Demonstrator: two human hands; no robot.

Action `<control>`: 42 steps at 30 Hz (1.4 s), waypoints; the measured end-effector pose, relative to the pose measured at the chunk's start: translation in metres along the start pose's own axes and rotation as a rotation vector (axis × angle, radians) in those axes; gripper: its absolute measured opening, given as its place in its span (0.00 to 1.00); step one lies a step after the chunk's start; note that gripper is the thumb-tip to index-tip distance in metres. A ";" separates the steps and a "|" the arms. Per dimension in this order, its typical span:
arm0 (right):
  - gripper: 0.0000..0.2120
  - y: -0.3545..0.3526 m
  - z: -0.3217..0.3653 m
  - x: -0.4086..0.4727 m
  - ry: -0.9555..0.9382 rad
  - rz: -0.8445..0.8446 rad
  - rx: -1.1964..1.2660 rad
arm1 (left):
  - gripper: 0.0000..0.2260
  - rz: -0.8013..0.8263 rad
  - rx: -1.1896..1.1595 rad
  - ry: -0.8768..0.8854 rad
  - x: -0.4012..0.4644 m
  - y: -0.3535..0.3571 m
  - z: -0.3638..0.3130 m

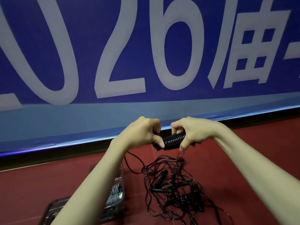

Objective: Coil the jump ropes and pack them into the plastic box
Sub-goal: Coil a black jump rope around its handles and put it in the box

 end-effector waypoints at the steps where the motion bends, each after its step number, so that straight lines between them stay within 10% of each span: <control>1: 0.18 -0.001 0.002 -0.003 -0.006 0.040 -0.001 | 0.19 0.015 -0.029 0.002 -0.001 0.001 0.000; 11: 0.16 -0.008 0.016 -0.017 -0.132 0.117 0.289 | 0.21 0.442 -0.977 -0.069 -0.006 0.007 0.013; 16: 0.16 -0.005 0.018 -0.016 -0.164 0.106 0.389 | 0.29 0.406 -1.123 -0.111 -0.001 0.021 0.017; 24: 0.14 -0.003 0.015 -0.011 -0.195 -0.072 0.605 | 0.15 0.331 -1.652 -0.205 0.012 0.029 0.010; 42: 0.12 0.000 0.005 0.003 -0.117 -0.362 0.801 | 0.17 0.018 -1.273 -0.458 0.020 0.029 0.007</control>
Point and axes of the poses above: each hand's wrist, its own x-axis towards the middle knuckle, its own y-axis out of the palm, z = x × y, the point moved 1 cm from there along x, towards the middle knuckle, and after that the axes turned 2 degrees about -z, right-handed, at the moved point
